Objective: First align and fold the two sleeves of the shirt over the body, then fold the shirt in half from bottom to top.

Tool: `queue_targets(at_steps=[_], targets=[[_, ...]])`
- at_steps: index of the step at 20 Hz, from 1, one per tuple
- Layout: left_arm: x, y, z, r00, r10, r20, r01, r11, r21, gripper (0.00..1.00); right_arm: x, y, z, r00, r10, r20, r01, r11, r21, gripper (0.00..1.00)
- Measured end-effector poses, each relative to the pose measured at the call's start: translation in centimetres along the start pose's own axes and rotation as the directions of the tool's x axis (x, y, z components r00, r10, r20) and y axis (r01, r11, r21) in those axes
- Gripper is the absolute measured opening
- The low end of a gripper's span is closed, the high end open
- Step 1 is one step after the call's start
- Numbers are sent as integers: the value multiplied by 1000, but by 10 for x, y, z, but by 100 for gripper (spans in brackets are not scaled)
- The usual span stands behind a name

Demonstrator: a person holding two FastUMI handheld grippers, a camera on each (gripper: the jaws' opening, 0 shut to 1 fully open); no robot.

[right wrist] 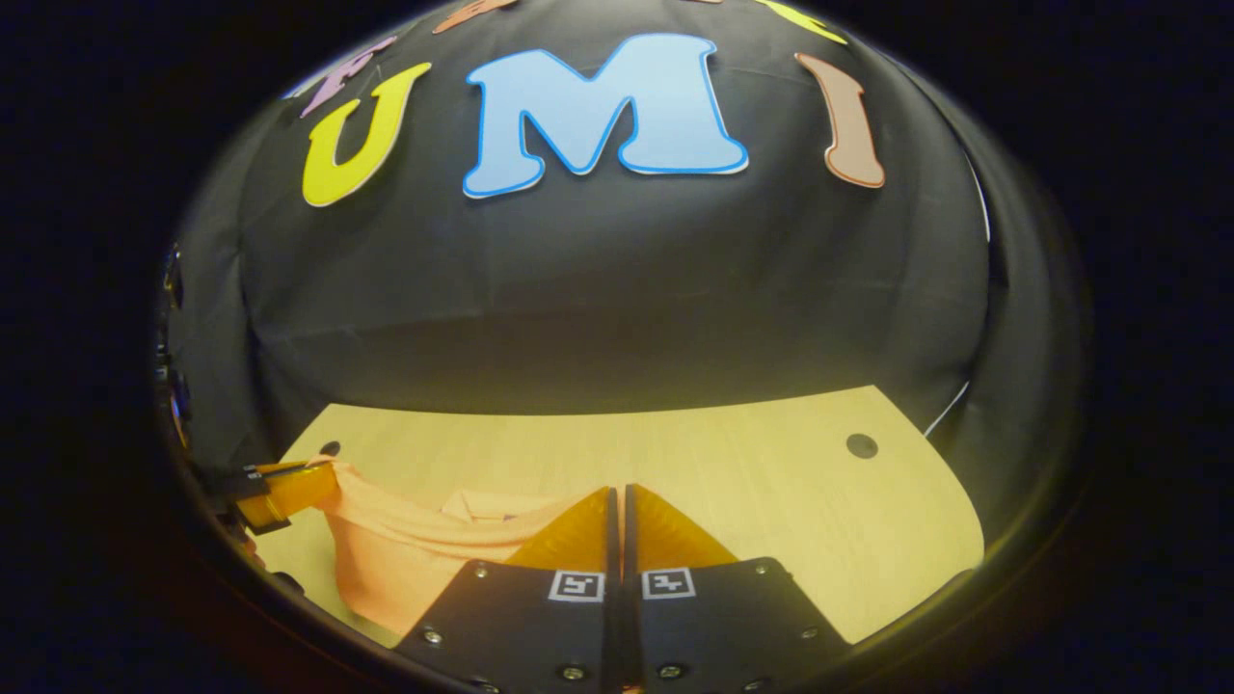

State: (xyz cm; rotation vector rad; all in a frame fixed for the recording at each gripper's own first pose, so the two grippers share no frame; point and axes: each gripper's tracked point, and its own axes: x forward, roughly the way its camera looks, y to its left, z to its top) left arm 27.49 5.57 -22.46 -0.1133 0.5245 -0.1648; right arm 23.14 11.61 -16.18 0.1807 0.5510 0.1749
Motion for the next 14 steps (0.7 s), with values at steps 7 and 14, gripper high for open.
queue_targets(at_steps=[7,14], targets=[[40,21,-21,999,38,-38,-37,999,14,6,43,-8,-11,999,-17,-51,15,1000,-26,0],[71,32,-46,996,62,-71,-60,998,32,7,75,-7,-34,995,-45,-91,40,998,-55,0]])
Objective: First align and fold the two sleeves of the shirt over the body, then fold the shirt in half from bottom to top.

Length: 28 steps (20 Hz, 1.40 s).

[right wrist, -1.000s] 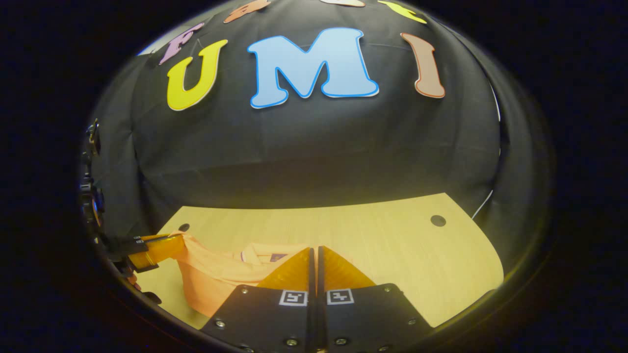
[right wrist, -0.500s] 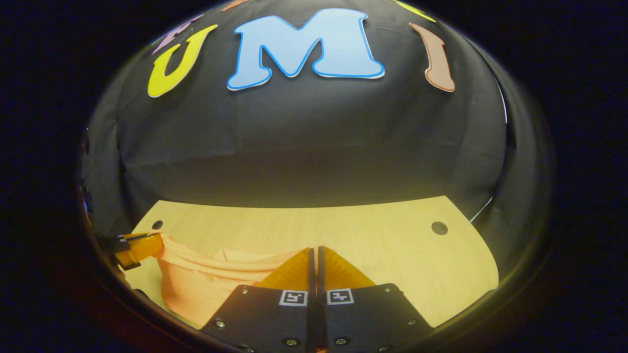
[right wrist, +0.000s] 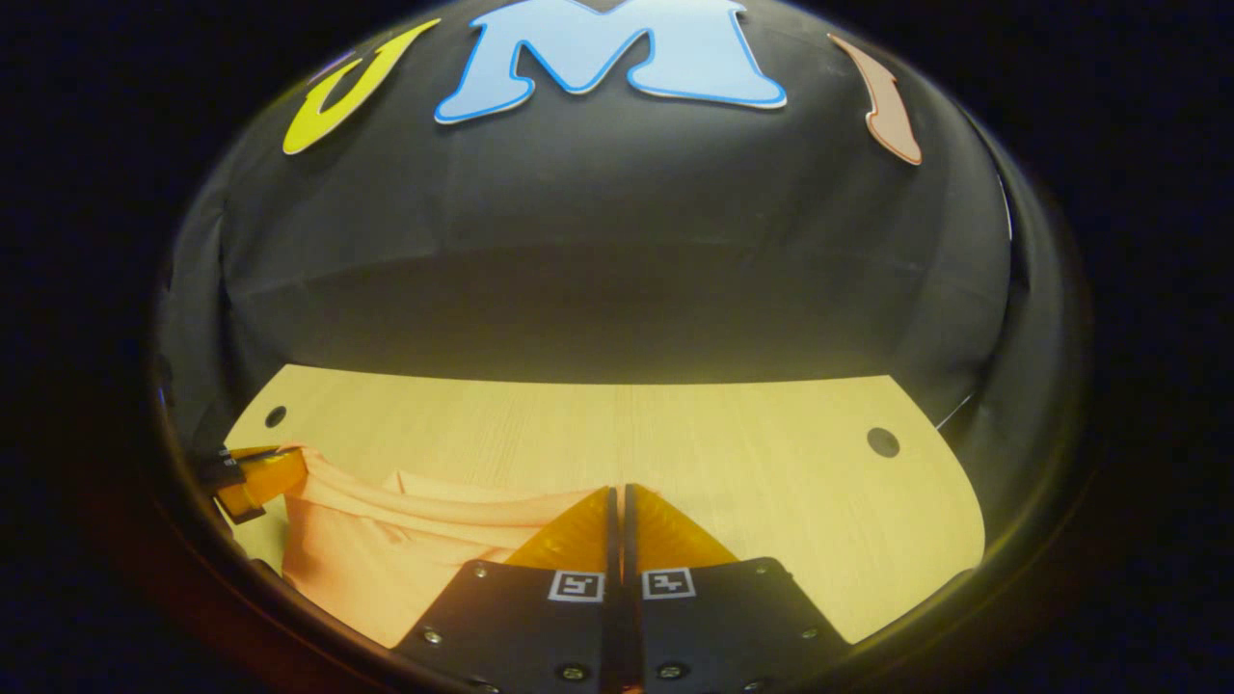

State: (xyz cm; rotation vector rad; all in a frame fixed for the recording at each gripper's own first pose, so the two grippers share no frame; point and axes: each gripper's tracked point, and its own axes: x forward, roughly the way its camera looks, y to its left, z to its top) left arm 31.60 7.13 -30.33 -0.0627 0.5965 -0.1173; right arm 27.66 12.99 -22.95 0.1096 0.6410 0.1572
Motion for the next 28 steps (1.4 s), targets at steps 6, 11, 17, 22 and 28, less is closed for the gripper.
queue_targets(at_steps=[6,11,17,22,28], targets=[[6,-6,0,1000,-8,-2,8,1000,11,13,8,5,-3,1000,-29,-7,29,999,-17,2],[-3,-12,7,1000,-23,6,23,1000,3,32,-3,2,8,998,-55,21,55,998,-22,6],[-21,-19,23,999,-37,37,37,999,-14,69,-25,8,17,997,-49,60,53,996,-71,25],[-52,-15,42,995,-11,95,13,1000,-16,81,-53,19,32,994,-22,108,34,993,-110,62],[-101,-19,69,984,-2,179,7,1000,-28,87,-101,21,58,981,-11,193,32,994,-107,92]])
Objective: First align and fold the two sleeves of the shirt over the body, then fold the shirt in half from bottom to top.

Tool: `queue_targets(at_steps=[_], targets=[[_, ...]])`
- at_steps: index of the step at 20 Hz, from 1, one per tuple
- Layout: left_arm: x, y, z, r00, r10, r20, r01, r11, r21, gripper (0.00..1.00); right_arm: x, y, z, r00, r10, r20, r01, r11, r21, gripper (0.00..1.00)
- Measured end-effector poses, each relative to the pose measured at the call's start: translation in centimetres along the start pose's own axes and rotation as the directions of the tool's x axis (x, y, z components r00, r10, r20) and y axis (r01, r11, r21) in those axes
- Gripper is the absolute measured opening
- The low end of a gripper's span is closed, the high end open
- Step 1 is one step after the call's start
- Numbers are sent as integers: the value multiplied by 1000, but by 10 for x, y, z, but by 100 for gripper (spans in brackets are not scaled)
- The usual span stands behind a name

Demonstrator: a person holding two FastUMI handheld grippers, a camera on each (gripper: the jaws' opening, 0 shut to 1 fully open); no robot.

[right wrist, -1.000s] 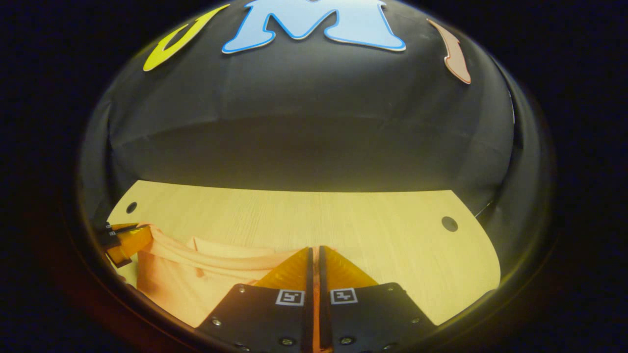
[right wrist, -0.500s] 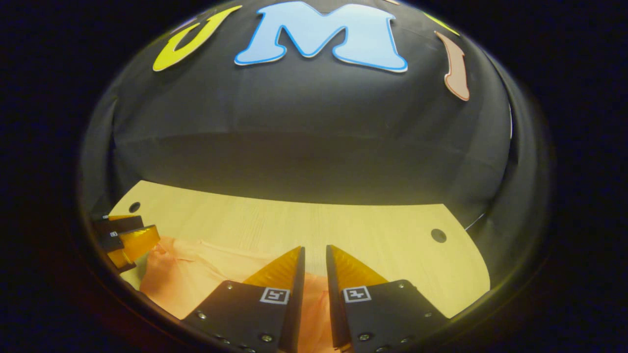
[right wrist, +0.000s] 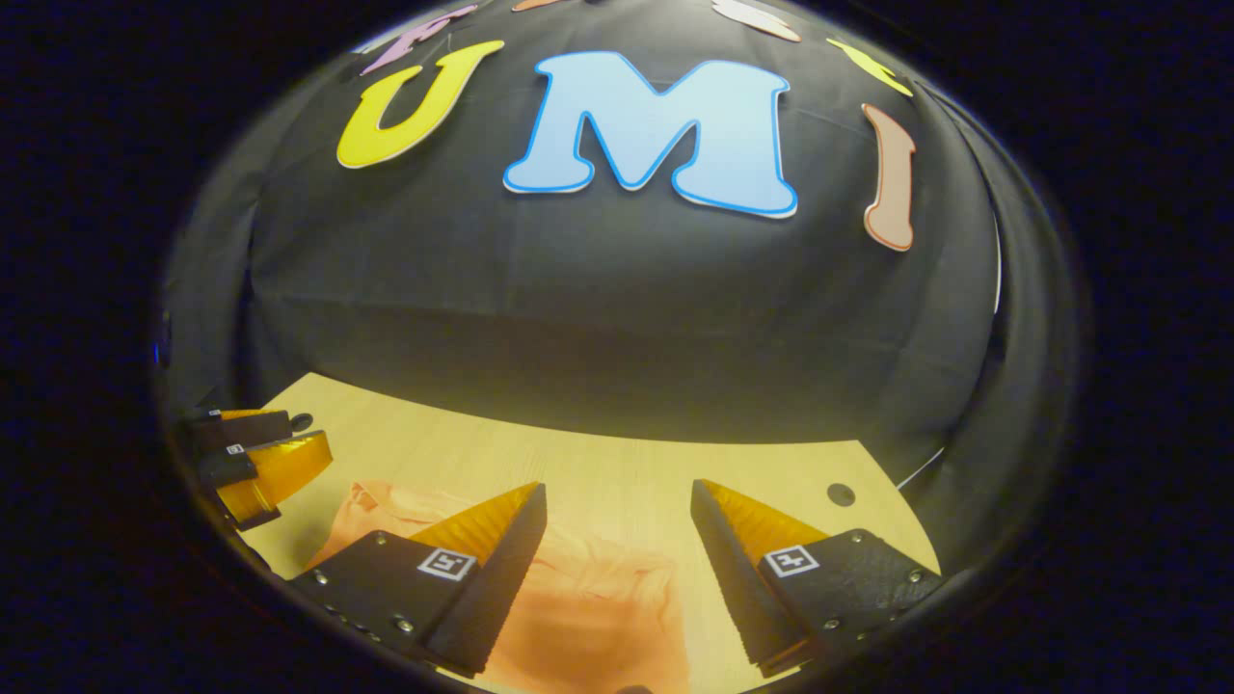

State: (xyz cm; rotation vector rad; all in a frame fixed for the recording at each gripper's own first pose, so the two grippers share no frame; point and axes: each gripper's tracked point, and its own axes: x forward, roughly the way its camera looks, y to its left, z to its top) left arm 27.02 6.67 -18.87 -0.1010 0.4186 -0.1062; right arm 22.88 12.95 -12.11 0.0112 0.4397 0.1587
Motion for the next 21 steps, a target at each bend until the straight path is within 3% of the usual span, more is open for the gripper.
queue_targets(at_steps=[1,3,5,6,7,8,13,15,20,21], targets=[[-8,-2,6,1000,0,14,0,1000,-1,94,-7,-1,5,1000,1,15,-1,1000,0,92],[-22,-4,15,999,3,37,-3,1000,-7,87,-23,-2,15,999,-2,43,2,1000,-5,92],[-38,-6,21,998,2,56,-1,1000,-12,91,-41,-2,23,997,0,74,0,1000,-4,93],[-47,-8,24,997,3,71,-2,1000,-9,87,-51,-3,27,996,1,89,-1,1000,-2,93],[-55,-10,29,996,4,84,-3,1000,-4,91,-59,-3,30,995,3,103,-3,1000,0,92],[-66,-12,32,995,0,97,0,1000,0,87,-69,-3,33,993,5,116,-5,1000,3,93],[-107,-26,52,986,-12,164,10,1000,17,91,-113,-3,48,983,29,181,-30,1000,5,93],[-121,-31,61,982,-15,186,12,1000,20,87,-131,-5,55,977,36,212,-36,999,-4,93],[-162,-46,78,968,-10,252,4,1000,24,91,-170,-16,64,962,42,271,-34,999,-36,92],[-169,-49,79,966,-9,259,3,1000,27,87,-178,-18,65,959,45,280,-35,999,-40,92]])
